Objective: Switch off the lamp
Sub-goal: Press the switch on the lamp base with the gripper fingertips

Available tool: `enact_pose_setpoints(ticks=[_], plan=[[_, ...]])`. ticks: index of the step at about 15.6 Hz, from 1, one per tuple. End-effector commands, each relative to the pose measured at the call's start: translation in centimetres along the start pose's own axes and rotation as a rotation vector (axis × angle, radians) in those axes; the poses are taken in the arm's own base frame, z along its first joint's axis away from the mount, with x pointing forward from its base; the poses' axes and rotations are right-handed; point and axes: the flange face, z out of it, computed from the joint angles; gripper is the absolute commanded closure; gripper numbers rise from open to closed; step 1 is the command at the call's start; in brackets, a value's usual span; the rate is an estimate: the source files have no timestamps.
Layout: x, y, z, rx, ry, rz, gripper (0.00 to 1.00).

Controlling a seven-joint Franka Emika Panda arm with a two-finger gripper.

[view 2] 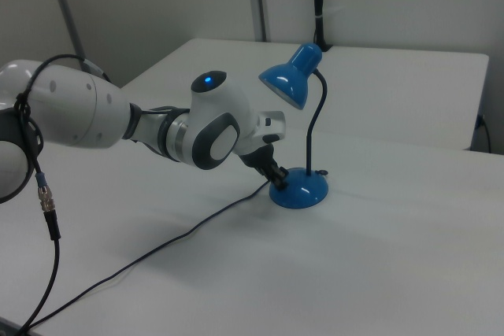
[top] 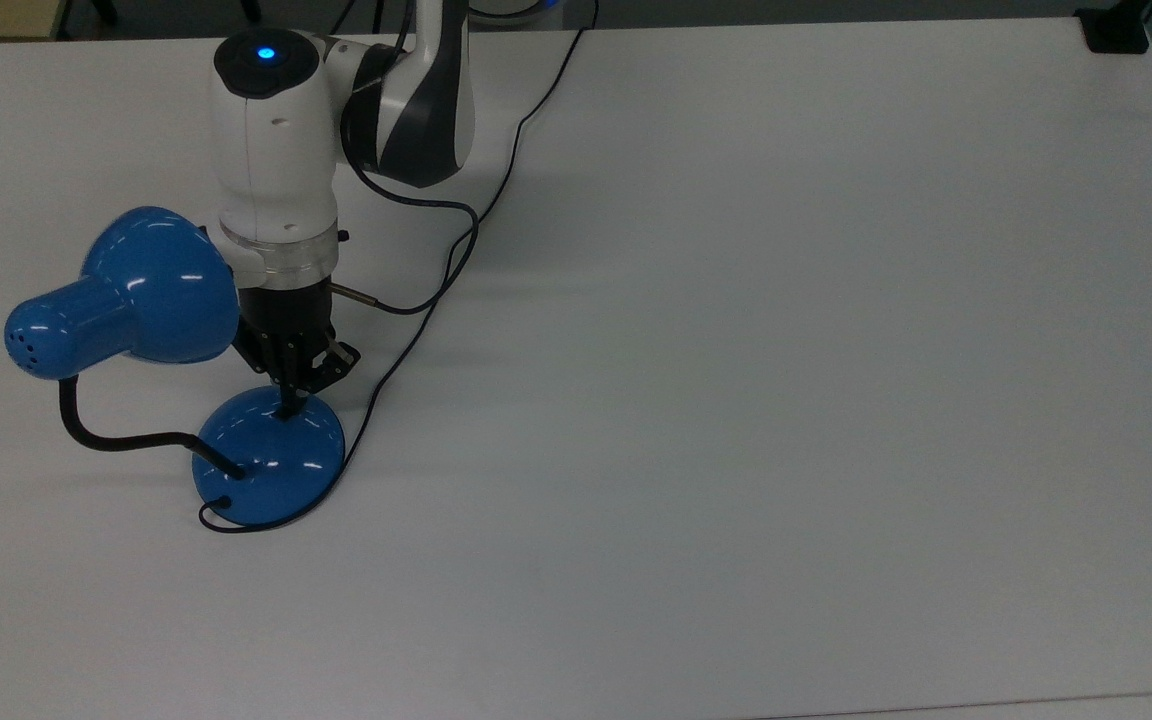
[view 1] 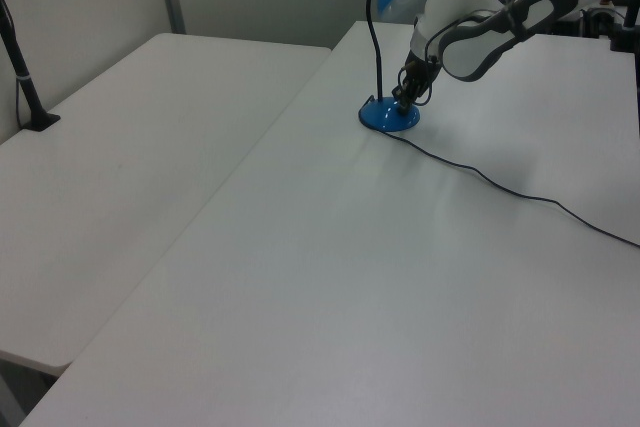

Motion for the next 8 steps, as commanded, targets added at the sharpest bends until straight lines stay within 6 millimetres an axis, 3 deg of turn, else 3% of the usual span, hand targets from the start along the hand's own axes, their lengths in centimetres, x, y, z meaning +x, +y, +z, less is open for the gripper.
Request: enact_pose_setpoints(ticks=[1,5,8], plan=[[-1.1,0.4,0.7,-0.017,-0.019,0.016,1.0],[-1.6,0.9,-3.3,-0.005,-0.033,0.026,1.0],[-2.1,0.5,-7.0,-0.015,-0.158,0.015,1.0]])
